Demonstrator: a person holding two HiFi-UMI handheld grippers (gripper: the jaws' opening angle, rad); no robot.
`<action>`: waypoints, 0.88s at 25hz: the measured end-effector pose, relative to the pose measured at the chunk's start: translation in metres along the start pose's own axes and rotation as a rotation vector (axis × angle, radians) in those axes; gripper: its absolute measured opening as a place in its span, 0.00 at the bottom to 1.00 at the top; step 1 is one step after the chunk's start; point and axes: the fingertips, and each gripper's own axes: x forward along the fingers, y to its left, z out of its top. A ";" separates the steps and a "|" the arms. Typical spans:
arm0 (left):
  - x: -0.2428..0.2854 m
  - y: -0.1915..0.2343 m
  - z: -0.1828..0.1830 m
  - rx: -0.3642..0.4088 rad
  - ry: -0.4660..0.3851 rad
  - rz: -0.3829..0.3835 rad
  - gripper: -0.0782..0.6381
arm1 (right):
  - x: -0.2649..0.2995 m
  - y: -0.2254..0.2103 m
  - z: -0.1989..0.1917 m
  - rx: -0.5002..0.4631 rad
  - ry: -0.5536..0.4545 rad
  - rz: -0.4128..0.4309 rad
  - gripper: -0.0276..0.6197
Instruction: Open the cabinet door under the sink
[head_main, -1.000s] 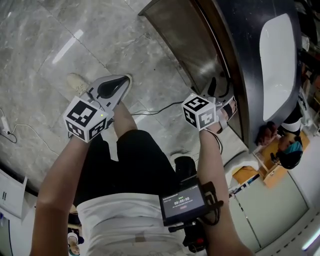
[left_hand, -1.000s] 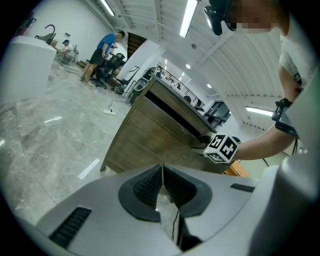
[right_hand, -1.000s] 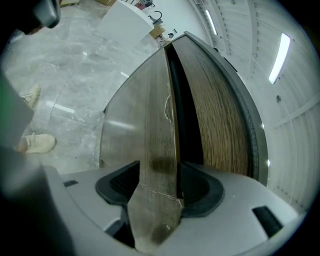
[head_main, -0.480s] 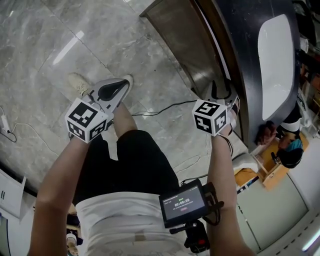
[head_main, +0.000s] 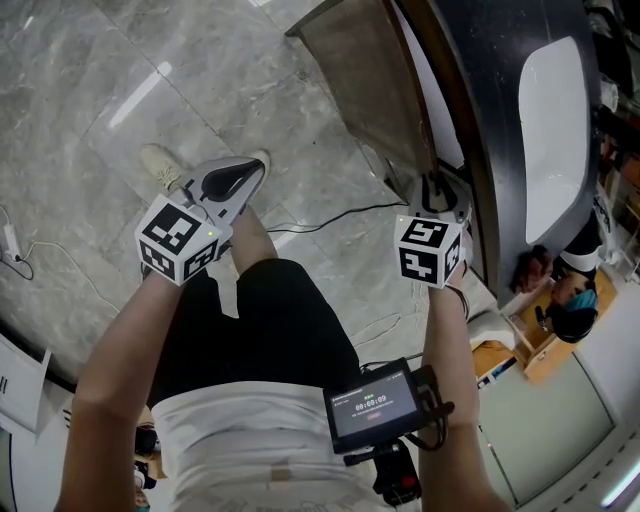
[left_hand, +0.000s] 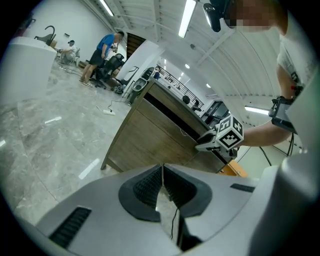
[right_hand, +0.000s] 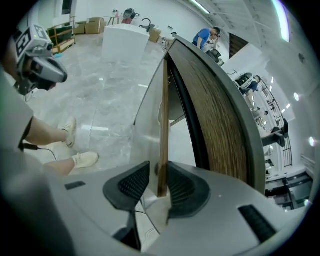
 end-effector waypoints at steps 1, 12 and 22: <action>-0.001 0.000 0.000 0.001 0.000 0.000 0.13 | -0.002 0.004 0.000 0.016 0.000 0.019 0.22; -0.024 0.000 -0.010 0.010 0.021 0.015 0.13 | -0.013 0.024 0.005 0.150 0.040 0.266 0.15; -0.044 0.014 -0.010 0.030 0.042 0.025 0.13 | -0.009 0.027 0.015 0.192 0.024 0.332 0.15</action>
